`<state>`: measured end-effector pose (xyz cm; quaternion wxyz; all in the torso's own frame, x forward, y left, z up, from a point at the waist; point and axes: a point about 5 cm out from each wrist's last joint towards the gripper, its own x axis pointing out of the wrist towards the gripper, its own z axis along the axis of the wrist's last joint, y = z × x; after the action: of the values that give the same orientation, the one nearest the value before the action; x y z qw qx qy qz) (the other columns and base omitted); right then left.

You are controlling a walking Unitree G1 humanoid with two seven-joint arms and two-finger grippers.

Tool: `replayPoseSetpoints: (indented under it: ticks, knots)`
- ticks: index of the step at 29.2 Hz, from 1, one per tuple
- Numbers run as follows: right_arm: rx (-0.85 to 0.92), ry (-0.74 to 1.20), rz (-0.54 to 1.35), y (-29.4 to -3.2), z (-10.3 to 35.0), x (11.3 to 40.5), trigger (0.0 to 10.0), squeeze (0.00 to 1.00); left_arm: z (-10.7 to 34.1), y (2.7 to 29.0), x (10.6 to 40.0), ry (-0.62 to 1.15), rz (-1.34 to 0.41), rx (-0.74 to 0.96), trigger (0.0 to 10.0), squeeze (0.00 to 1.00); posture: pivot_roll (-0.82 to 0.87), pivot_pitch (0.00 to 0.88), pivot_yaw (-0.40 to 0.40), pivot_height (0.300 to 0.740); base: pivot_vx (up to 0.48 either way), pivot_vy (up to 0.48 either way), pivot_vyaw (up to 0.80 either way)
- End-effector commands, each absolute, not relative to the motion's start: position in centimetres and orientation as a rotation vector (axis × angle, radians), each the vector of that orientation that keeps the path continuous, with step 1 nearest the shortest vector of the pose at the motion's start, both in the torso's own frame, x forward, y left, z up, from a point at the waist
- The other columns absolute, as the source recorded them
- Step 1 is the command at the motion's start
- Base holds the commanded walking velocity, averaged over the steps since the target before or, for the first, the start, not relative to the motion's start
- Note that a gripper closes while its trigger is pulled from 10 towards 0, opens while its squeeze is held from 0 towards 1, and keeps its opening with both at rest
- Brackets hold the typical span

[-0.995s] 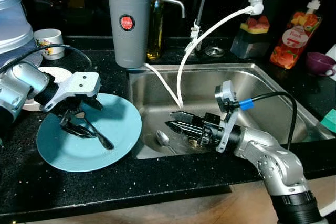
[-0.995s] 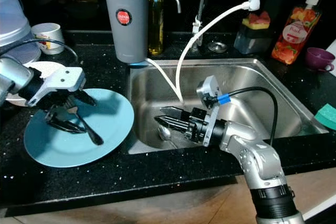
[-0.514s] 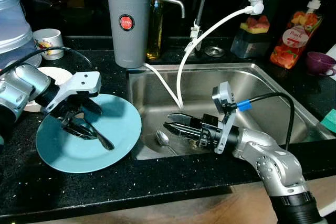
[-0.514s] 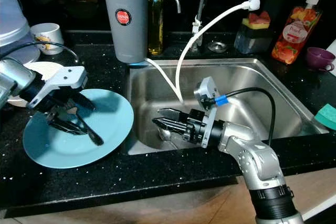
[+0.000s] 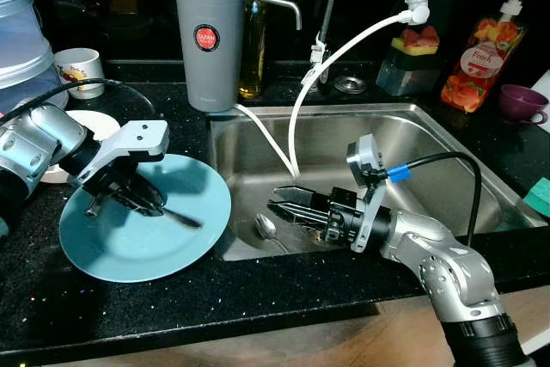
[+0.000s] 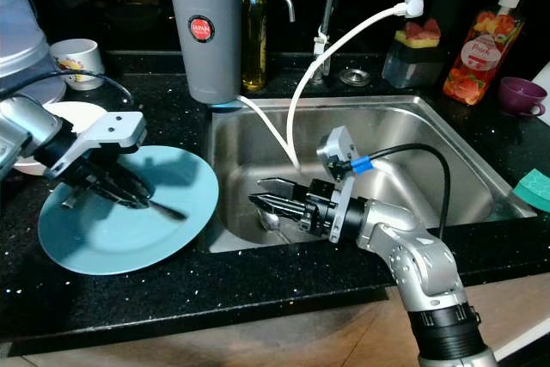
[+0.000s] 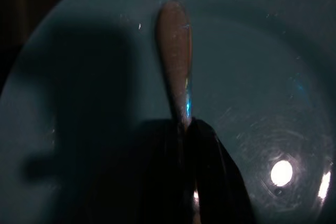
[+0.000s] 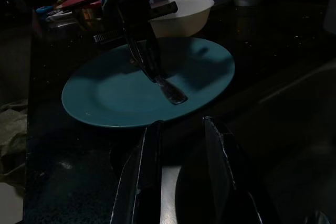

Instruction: Kitchen organization

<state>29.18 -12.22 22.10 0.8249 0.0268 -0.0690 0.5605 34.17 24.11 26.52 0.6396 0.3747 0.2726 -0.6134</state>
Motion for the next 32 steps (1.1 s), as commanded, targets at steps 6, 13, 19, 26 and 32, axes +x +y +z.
replayPoseSetpoints:
  ticks: [6, 13, 19, 26, 32]
  knots:
    - [0.04, -0.139, 1.19, -12.4, 22.2, 29.1, 10.0, 0.0, 24.3, 24.2, 34.3, 0.693, -1.412, 0.86, 0.0, 0.0, 0.0, 0.065, -0.037, 0.74, 0.0, 0.0, 0.0]
    - [0.037, -0.144, 1.187, -12.6, 22.3, 29.2, 10.0, 0.0, 25.5, 23.2, 34.8, 0.565, -1.42, 0.816, 0.0, 0.0, 0.0, 0.066, -0.038, 0.74, 0.0, 0.0, 0.0]
    - [0.081, -0.172, 1.182, -12.9, 23.1, 29.2, 10.0, 0.0, 29.4, 21.6, 35.1, 0.332, -1.439, 0.694, 0.0, 0.0, -0.01, 0.066, -0.041, 0.74, 0.0, 0.0, 0.0]
    - [0.181, -0.242, 1.169, -13.4, 24.6, 29.5, 10.0, 0.0, 33.4, 19.8, 34.6, 0.101, -1.499, 0.555, 0.0, 0.0, -0.01, 0.052, -0.046, 0.74, 0.0, 0.0, 0.0]
    - [0.306, -0.356, 1.077, -14.4, 26.5, 30.4, 10.0, 0.0, 36.9, 18.0, 36.0, -0.223, -1.355, 0.448, 0.0, 0.0, 0.0, 0.033, -0.047, 0.74, 0.0, 0.0, 0.0]
